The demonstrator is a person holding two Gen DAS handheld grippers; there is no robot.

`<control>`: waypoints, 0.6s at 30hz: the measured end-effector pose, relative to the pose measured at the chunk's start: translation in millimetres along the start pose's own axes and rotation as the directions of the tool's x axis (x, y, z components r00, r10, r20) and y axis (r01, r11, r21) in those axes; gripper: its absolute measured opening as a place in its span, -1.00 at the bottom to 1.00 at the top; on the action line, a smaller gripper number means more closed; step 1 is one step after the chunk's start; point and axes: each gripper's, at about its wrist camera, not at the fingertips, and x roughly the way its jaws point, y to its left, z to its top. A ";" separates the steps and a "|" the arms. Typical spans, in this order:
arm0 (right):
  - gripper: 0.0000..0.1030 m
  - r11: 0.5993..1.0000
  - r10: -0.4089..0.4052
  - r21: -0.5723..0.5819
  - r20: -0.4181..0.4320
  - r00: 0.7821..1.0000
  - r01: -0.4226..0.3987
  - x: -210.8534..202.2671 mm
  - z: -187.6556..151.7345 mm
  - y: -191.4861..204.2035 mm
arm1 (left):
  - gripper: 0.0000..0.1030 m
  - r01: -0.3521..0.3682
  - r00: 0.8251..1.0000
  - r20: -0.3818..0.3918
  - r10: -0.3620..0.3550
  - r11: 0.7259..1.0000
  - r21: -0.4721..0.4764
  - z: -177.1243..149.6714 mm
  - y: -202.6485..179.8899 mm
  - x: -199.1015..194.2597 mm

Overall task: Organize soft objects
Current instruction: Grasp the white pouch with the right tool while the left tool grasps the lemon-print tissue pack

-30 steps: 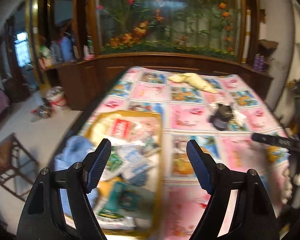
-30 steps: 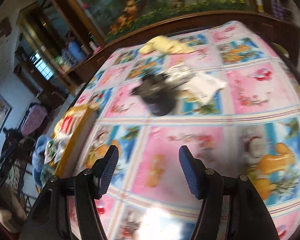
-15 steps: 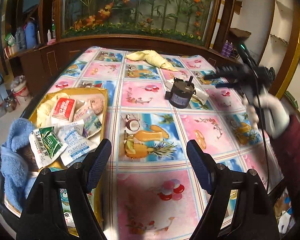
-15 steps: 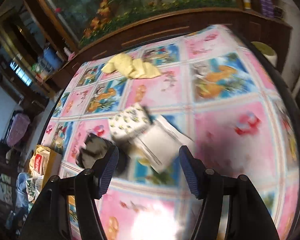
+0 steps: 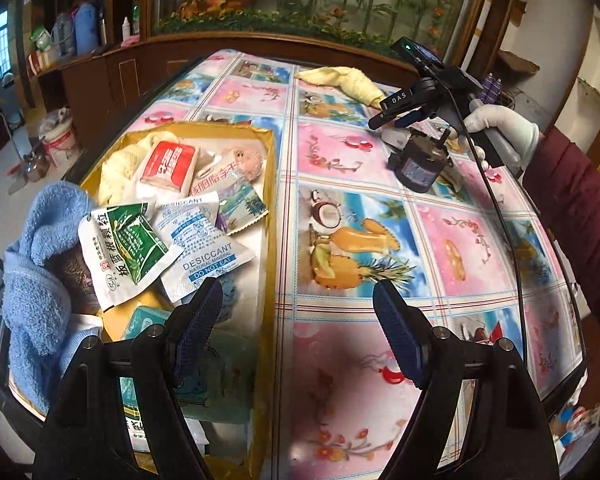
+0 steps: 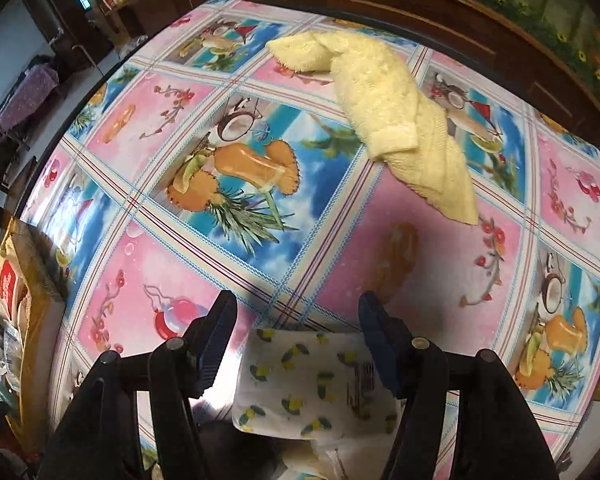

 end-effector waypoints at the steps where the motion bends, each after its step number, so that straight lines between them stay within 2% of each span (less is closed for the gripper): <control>1: 0.22 0.999 -0.042 -0.017 -0.010 0.999 0.042 4.1 1.7 1.9 | 0.53 0.001 1.000 -0.003 -0.001 1.000 -0.002 -0.3 0.7 2.2; 2: 0.21 0.997 -0.076 -0.029 -0.014 0.997 0.076 6.8 1.5 2.8 | 0.53 0.001 1.000 -0.007 -0.001 1.000 -0.002 -0.1 0.7 3.8; 3: 0.19 0.997 -0.070 -0.014 0.004 0.998 0.070 3.0 0.3 0.1 | 0.53 0.001 1.000 -0.010 -0.001 1.000 -0.003 -0.1 0.5 4.8; 5: -0.19 0.998 -0.064 0.027 0.004 0.998 0.064 -1.3 -5.2 -7.9 | 0.53 0.009 1.000 -0.013 -0.009 1.000 -0.004 -0.3 -0.2 6.0; 7: -0.38 0.995 -0.066 0.074 0.004 0.998 0.065 -9.0 -17.6 -20.4 | 0.53 0.022 1.000 -0.011 -0.022 1.000 0.000 -0.5 -2.3 6.2; 13: -0.38 0.977 -0.061 0.206 0.005 0.998 0.059 -34.0 -82.3 -57.5 | 0.53 0.074 0.997 -0.004 -0.073 0.997 0.023 -1.1 -14.0 2.2; 18: -0.37 0.963 -0.056 0.266 0.012 0.998 0.051 -60.1 -157.0 -57.6 | 0.53 0.101 0.995 0.016 -0.102 0.995 0.024 -6.6 -20.5 -10.6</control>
